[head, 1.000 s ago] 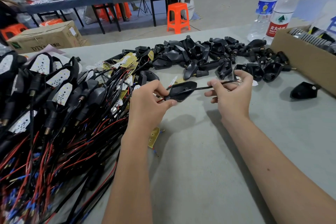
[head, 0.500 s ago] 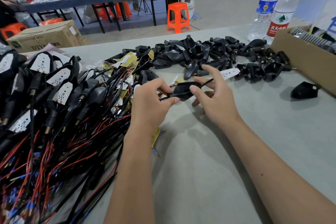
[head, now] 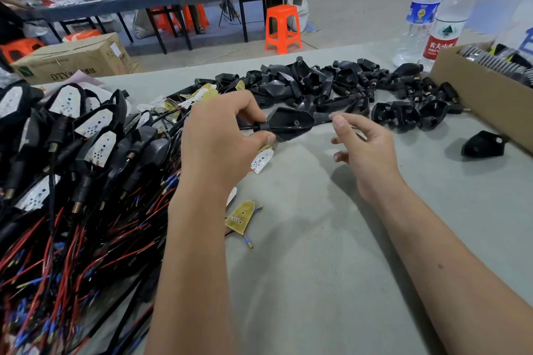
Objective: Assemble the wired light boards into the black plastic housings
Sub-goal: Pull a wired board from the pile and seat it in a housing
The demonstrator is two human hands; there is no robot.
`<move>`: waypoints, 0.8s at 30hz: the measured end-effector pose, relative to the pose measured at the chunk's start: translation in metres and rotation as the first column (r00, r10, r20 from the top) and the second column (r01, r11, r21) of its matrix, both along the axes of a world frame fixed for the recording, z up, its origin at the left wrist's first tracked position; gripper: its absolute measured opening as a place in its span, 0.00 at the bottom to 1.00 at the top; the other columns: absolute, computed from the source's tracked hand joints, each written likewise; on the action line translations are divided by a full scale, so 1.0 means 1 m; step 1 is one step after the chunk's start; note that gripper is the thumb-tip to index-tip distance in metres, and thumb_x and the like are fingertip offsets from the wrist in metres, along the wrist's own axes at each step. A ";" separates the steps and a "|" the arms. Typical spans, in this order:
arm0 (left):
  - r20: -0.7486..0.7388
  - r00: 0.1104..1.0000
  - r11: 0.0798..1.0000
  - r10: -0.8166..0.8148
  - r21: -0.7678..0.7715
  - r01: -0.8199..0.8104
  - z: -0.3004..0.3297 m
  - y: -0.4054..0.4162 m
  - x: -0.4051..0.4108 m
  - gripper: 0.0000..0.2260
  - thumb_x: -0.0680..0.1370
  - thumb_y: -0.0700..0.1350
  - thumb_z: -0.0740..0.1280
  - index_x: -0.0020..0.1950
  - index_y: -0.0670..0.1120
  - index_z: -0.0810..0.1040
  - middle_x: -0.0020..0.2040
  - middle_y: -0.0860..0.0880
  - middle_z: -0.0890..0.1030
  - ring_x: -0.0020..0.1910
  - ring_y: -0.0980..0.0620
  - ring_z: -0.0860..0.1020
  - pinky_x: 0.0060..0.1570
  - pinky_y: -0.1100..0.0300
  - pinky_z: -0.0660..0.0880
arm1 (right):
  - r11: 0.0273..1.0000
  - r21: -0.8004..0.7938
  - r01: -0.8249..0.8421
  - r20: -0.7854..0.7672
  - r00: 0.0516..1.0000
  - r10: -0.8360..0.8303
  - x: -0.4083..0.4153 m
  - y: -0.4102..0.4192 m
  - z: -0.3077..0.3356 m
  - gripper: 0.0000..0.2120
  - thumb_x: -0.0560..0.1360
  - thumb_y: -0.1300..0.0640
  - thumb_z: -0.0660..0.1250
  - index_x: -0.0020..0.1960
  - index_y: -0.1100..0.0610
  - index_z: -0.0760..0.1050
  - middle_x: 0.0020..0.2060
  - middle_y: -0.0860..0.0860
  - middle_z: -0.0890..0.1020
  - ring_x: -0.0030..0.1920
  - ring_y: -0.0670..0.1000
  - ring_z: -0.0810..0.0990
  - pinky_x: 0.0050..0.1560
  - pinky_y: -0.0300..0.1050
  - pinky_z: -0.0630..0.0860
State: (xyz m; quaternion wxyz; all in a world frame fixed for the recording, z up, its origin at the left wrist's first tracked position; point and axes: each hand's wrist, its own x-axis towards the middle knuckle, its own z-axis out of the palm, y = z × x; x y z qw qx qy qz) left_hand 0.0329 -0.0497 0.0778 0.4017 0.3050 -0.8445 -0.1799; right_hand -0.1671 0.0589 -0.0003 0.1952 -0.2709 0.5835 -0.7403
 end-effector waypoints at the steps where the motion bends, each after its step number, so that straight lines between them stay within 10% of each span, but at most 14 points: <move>1: 0.026 1.000 1.000 0.001 0.006 -0.002 0.001 0.000 0.000 0.12 0.64 0.49 0.82 0.40 0.54 0.80 0.34 0.67 0.77 0.35 0.67 0.73 0.34 0.63 0.63 | 0.999 0.031 0.012 -0.038 0.999 -0.011 -0.002 0.001 -0.001 0.06 0.77 0.49 0.75 0.48 0.51 0.86 0.38 0.45 0.85 0.38 0.46 0.80 0.32 0.39 0.76; 5: 0.141 0.990 0.993 -0.001 0.113 -0.015 -0.012 -0.003 0.005 0.13 0.65 0.46 0.83 0.38 0.51 0.79 0.37 0.59 0.79 0.36 0.61 0.75 0.40 0.57 0.72 | 0.987 0.160 -0.027 -0.196 0.979 0.059 -0.005 0.005 -0.002 0.12 0.80 0.49 0.71 0.45 0.57 0.84 0.28 0.44 0.79 0.28 0.42 0.73 0.29 0.32 0.70; 11: 0.117 0.992 0.964 -0.048 0.266 0.015 -0.030 -0.010 0.003 0.14 0.64 0.40 0.84 0.36 0.50 0.79 0.29 0.53 0.80 0.29 0.56 0.77 0.35 0.61 0.76 | 0.952 0.032 -0.306 0.098 0.948 0.301 0.004 0.000 0.000 0.06 0.84 0.64 0.63 0.52 0.59 0.79 0.38 0.55 0.79 0.33 0.49 0.73 0.32 0.40 0.70; 17: 0.074 0.990 0.951 -0.117 0.295 0.091 -0.045 -0.006 -0.011 0.12 0.66 0.42 0.84 0.39 0.48 0.80 0.32 0.52 0.79 0.29 0.58 0.74 0.36 0.57 0.78 | 0.928 -0.052 -0.369 0.041 0.928 0.371 0.009 0.001 0.000 0.11 0.78 0.73 0.67 0.54 0.60 0.80 0.39 0.55 0.84 0.37 0.49 0.80 0.33 0.38 0.74; 24: 0.018 0.999 0.961 -0.042 0.273 0.036 -0.063 0.000 -0.020 0.14 0.67 0.43 0.83 0.39 0.49 0.78 0.34 0.53 0.80 0.34 0.52 0.79 0.42 0.48 0.80 | 0.929 -0.063 -0.364 0.079 0.926 0.369 0.007 0.000 -0.001 0.08 0.80 0.66 0.68 0.47 0.61 0.85 0.51 0.61 0.86 0.52 0.55 0.84 0.56 0.48 0.81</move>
